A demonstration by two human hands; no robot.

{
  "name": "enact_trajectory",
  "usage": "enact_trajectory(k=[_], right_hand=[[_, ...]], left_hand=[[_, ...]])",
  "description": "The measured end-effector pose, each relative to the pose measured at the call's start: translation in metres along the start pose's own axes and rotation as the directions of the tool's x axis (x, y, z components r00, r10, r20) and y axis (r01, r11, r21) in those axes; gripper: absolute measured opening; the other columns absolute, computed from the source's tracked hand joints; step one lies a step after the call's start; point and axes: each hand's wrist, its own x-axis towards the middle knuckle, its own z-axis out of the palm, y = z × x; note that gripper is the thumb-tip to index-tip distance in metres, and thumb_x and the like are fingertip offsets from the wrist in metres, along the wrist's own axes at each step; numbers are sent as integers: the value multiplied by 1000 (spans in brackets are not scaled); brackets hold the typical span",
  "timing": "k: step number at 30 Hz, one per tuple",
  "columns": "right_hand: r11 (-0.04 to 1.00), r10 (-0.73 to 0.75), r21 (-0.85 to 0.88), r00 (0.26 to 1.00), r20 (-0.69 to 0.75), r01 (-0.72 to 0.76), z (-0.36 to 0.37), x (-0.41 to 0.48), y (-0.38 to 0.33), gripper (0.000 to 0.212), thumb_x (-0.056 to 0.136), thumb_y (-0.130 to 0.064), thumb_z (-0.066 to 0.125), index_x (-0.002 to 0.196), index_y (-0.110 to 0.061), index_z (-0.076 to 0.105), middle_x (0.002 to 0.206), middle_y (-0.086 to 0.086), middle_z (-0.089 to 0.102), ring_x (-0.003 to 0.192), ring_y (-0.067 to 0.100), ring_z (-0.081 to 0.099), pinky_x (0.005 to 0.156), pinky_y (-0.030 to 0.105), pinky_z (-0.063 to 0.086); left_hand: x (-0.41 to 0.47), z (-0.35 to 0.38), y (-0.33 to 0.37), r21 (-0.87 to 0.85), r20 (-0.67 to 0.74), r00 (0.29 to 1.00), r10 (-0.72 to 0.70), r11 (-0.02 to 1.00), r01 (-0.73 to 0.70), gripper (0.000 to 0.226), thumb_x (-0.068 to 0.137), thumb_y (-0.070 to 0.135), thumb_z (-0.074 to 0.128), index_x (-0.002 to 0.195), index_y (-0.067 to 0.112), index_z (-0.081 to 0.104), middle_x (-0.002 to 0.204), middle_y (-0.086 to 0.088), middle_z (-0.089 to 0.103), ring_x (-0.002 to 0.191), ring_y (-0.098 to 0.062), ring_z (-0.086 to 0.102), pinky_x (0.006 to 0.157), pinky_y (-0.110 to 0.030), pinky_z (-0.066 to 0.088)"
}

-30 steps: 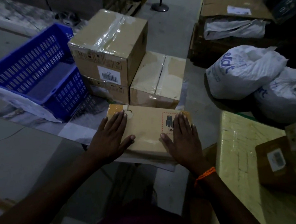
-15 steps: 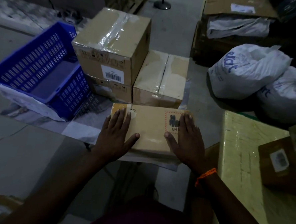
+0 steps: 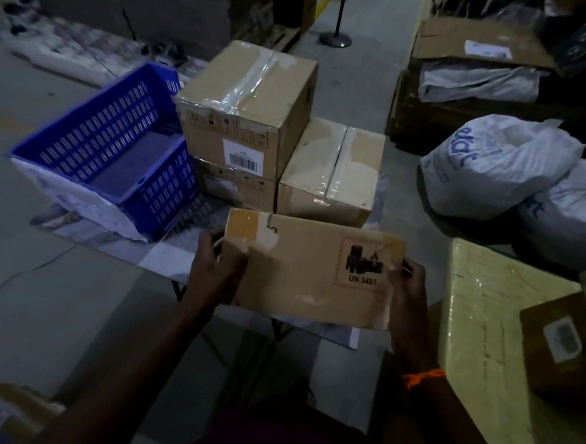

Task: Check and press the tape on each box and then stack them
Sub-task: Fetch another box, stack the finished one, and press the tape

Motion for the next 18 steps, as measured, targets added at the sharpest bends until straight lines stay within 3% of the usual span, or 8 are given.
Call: enact_trajectory(k=[3, 5, 7, 9, 11, 13, 16, 18], right_hand=[[980, 97, 179, 995, -36, -89, -1, -13, 24, 18, 105, -40, 48, 115, -27, 55, 107, -4, 69, 101, 15, 69, 77, 35, 56], [985, 127, 126, 991, -53, -119, -5, -20, 37, 14, 112, -19, 41, 113, -28, 52, 100, -10, 65, 95, 9, 67, 72, 25, 56], [993, 116, 37, 992, -58, -114, -6, -27, 45, 15, 112, -28, 41, 121, -22, 52, 105, -9, 61, 98, 14, 65, 77, 27, 57], [992, 113, -52, 992, -55, -116, -6, -35, 50, 32, 106, -43, 48, 127, -20, 52, 113, -2, 61, 101, 15, 64, 79, 24, 55], [987, 115, -108, 992, -46, -120, -6, -41, 58, 36, 100, -39, 60, 128, -18, 51, 111, -7, 60, 98, 10, 62, 68, 11, 50], [979, 108, -170, 994, -29, -111, -8, -46, 67, 45, 97, -35, 69, 133, -17, 50, 115, -6, 58, 104, 15, 61, 70, 13, 49], [965, 93, -243, 995, -25, -97, -11, -44, 74, 51, 96, -33, 70, 138, -13, 48, 126, 0, 55, 109, 18, 58, 67, 8, 46], [957, 81, -278, 997, -11, -80, -10, -42, 74, 55, 98, -35, 68, 142, -12, 45, 131, 3, 54, 110, 19, 58, 64, 6, 47]], left_hand=[[-14, -1, -16, -227, -35, 995, -98, 970, 88, 42, 90, 55, 50, 119, 24, 55, 117, 8, 63, 105, -10, 63, 92, -44, 50], [-24, 5, -30, -249, -49, 990, -130, 962, 114, 57, 94, 61, 39, 119, 14, 58, 116, 1, 65, 106, -15, 63, 94, -46, 49], [-34, 13, -41, -218, -19, 982, -186, 960, 178, 68, 92, 70, 43, 125, 12, 53, 120, -4, 62, 110, -24, 61, 90, -43, 50], [-44, 17, -52, -150, 25, 973, -231, 961, 232, 62, 89, 66, 59, 129, 19, 47, 124, -5, 59, 113, -27, 60, 85, -42, 52], [-49, 18, -66, -63, 47, 971, -233, 970, 236, 54, 81, 63, 72, 119, 35, 46, 128, -4, 58, 115, -26, 61, 91, -50, 56], [-53, 16, -77, 27, 32, 982, -188, 982, 187, 51, 75, 66, 70, 113, 41, 45, 129, -3, 59, 116, -22, 61, 95, -54, 55], [-53, 16, -80, 98, 27, 989, -143, 985, 139, 62, 80, 63, 69, 125, 27, 46, 132, -3, 56, 121, -21, 57, 99, -53, 52], [-52, 17, -79, 170, 23, 996, -89, 982, 84, 58, 91, 49, 70, 133, 19, 43, 137, -4, 52, 124, -23, 55, 99, -49, 53]])
